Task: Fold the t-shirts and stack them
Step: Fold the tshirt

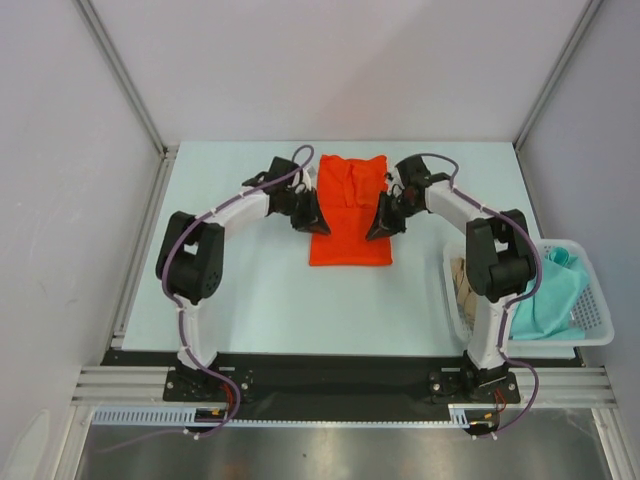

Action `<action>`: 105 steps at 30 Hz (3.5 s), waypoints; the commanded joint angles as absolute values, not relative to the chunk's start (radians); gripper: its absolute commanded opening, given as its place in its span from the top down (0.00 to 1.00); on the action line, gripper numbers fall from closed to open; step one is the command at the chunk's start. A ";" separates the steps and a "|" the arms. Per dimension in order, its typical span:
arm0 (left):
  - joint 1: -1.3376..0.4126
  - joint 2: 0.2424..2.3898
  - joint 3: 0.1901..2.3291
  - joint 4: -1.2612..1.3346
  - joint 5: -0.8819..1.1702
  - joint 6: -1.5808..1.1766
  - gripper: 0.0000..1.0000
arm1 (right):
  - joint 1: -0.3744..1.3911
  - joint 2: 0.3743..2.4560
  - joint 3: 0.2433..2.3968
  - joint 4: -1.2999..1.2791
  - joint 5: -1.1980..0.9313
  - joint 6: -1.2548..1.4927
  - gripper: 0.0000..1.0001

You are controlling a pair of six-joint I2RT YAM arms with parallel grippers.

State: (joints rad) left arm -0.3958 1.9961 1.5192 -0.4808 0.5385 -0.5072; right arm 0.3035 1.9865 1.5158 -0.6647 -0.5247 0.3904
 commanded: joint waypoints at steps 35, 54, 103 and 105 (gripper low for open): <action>-0.393 2.118 1.332 -0.546 0.462 -0.376 0.95 | 0.233 2.122 1.396 -0.824 -0.692 0.213 1.00; -0.390 1.757 1.230 -0.627 0.394 -0.328 0.57 | 0.298 1.806 1.393 -0.893 -0.310 0.236 0.72; -0.347 2.059 1.196 -0.491 0.408 -0.653 0.63 | 0.233 1.917 1.150 -0.505 -0.494 0.413 0.60; -0.348 2.060 1.201 -0.495 0.393 -0.658 0.63 | 0.233 1.919 1.150 -0.505 -0.492 0.411 0.60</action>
State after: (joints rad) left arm -0.3378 1.9862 1.2182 -0.4957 0.5312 -0.6655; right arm 0.2333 1.9015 1.1614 -0.5369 -0.5083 0.4187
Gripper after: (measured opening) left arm 0.370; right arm 0.398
